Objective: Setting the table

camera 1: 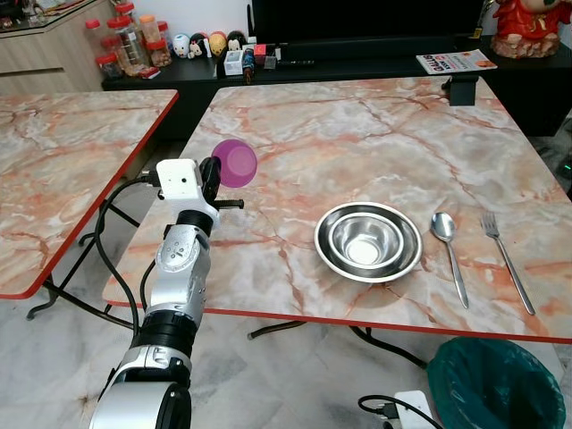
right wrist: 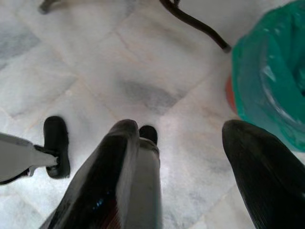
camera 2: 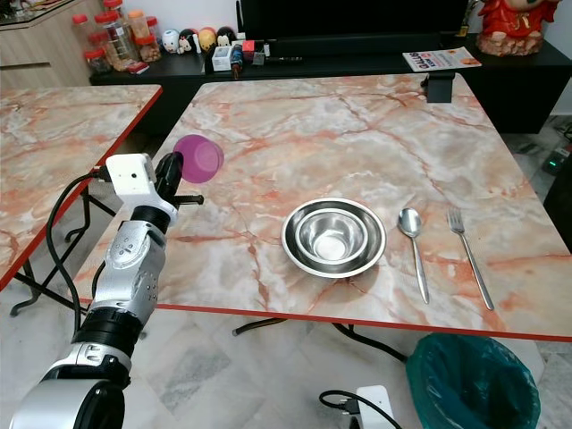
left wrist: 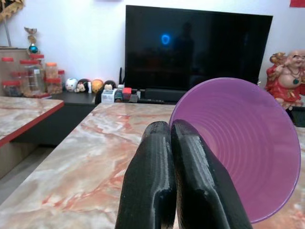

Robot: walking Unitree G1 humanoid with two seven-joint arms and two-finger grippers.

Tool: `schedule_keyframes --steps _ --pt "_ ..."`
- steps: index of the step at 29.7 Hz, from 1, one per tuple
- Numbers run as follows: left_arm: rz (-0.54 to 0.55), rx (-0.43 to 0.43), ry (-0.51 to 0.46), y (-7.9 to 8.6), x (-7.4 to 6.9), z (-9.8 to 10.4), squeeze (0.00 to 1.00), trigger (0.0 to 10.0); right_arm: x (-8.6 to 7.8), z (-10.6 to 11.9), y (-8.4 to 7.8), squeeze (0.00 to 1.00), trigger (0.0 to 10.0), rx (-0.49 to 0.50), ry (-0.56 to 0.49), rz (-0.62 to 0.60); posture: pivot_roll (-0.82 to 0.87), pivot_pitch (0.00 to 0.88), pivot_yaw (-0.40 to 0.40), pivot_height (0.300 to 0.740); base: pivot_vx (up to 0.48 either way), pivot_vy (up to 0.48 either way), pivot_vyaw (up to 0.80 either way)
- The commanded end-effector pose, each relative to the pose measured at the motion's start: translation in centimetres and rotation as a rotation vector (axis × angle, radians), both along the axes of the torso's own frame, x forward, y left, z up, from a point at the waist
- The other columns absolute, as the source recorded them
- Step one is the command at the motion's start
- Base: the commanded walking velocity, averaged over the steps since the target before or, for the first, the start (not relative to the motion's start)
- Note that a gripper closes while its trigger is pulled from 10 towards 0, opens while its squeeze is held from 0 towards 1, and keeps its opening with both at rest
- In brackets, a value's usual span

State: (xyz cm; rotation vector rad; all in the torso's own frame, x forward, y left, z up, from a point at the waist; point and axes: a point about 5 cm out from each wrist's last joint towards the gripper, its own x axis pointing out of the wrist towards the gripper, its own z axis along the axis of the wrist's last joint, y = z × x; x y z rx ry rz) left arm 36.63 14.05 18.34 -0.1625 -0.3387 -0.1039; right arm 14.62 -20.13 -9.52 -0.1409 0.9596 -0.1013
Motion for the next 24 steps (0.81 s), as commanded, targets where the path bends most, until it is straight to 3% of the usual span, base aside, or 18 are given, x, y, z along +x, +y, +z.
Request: schedule_keyframes --steps 1,8,15,24 --pt "0.001 -0.013 -0.012 0.3 -0.2 0.3 0.00 10.0 -0.3 0.0 -0.2 0.00 10.0 0.004 -0.010 -0.042 -0.04 0.034 0.114 0.740 0.000 0.000 0.00" --pt "-0.016 -0.019 0.004 -0.2 -0.4 -0.2 0.00 10.0 -0.5 0.2 -1.3 0.00 10.0 0.000 -0.036 -0.093 -0.06 0.027 0.114 0.740 0.000 0.000 0.00" --pt "-0.030 -0.013 0.010 -0.6 -0.5 -0.3 0.00 10.0 0.2 0.2 -0.1 0.00 10.0 0.033 -0.047 -0.074 -0.06 0.009 0.116 0.740 0.000 0.000 0.00" --pt "-0.036 -0.007 0.009 -0.6 -0.5 -0.2 0.00 10.0 0.4 0.2 0.4 0.00 10.0 0.040 -0.048 -0.050 -0.05 0.000 0.119 0.740 0.255 0.000 0.00"
